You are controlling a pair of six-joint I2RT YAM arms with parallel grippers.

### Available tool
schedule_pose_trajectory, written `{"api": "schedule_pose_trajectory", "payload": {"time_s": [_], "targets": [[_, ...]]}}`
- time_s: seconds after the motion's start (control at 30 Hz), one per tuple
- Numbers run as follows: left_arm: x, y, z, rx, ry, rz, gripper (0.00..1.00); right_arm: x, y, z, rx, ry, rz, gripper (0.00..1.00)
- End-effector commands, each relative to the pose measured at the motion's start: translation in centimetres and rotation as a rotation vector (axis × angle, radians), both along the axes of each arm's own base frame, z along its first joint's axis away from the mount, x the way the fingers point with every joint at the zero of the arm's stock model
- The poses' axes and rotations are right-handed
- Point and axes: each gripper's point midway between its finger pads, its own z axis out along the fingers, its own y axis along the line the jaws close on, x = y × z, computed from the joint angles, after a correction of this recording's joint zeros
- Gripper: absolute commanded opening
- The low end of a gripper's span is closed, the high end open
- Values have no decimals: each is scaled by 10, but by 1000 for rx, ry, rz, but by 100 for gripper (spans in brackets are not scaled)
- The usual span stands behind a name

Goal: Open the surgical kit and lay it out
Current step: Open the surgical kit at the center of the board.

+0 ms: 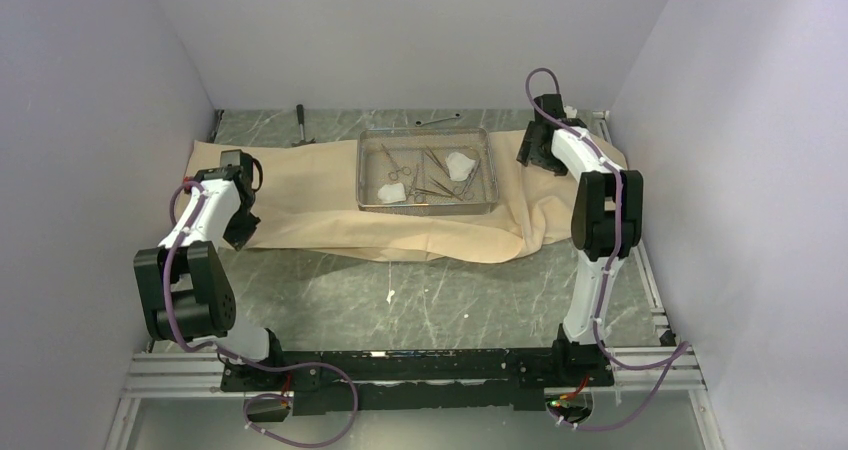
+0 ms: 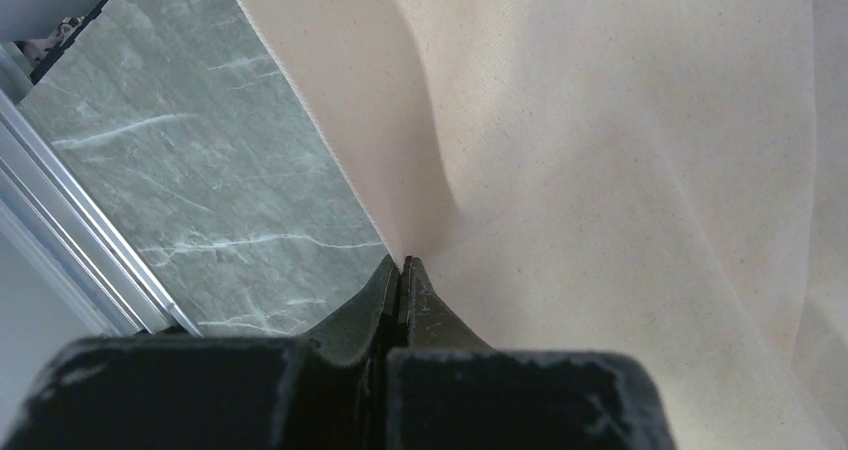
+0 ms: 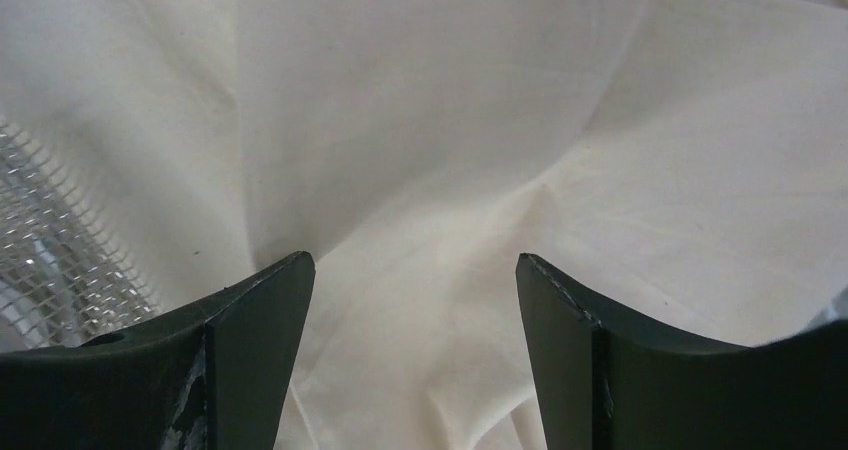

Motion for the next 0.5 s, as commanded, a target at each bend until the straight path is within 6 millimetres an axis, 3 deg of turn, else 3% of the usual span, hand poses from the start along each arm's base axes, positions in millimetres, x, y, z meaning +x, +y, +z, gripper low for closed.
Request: {"api": "schedule_pose_trajectory", "payload": {"time_s": [0.0, 0.23, 0.33, 0.47], "targets": [[-5, 5, 8, 23, -24, 42, 0, 34, 16, 38, 41, -139, 111, 78], [-9, 4, 4, 21, -7, 59, 0, 39, 31, 45, 56, -177, 182, 82], [-12, 3, 2, 17, 3, 66, 0, 39, 32, 39, 36, -163, 187, 82], [-15, 4, 5, 24, 5, 76, 0, 38, 24, 27, -10, -94, 145, 73]]}}
